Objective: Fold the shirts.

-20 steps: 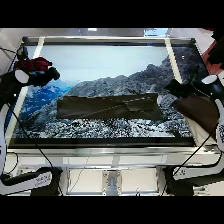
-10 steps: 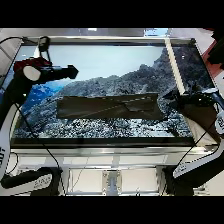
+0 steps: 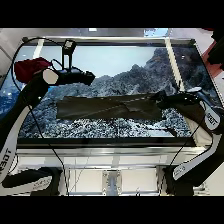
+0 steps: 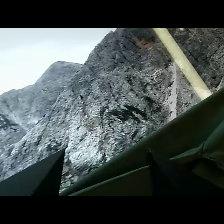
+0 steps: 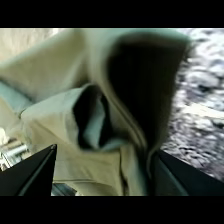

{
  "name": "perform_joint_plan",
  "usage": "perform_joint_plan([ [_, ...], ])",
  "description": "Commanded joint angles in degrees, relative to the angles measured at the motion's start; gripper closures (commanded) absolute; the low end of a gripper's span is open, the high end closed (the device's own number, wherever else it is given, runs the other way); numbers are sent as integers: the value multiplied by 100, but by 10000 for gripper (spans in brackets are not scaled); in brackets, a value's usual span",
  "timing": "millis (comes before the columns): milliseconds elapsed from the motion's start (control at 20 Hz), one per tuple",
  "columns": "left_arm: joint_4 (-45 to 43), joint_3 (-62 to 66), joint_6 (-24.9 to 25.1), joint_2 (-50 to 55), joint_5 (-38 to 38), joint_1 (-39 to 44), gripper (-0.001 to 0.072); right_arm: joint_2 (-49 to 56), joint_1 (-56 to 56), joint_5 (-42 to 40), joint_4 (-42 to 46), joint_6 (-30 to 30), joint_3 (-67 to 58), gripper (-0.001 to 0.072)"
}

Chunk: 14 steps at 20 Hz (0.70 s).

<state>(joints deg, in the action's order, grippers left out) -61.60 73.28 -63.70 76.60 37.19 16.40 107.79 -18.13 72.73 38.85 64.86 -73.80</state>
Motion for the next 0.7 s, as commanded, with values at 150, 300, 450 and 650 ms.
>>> perform_joint_plan([
  [150,33,4,13,365,79,42,125,42,372,103,162,151,-175,244],
  [300,35,4,-186,568,236,42,450,37,352,579,55,151,-341,683],
  [450,302,4,-804,791,431,50,695,-107,367,1008,-101,173,-522,686],
  [650,686,4,-1305,1436,1095,487,696,-632,411,1174,-70,590,-728,687],
])
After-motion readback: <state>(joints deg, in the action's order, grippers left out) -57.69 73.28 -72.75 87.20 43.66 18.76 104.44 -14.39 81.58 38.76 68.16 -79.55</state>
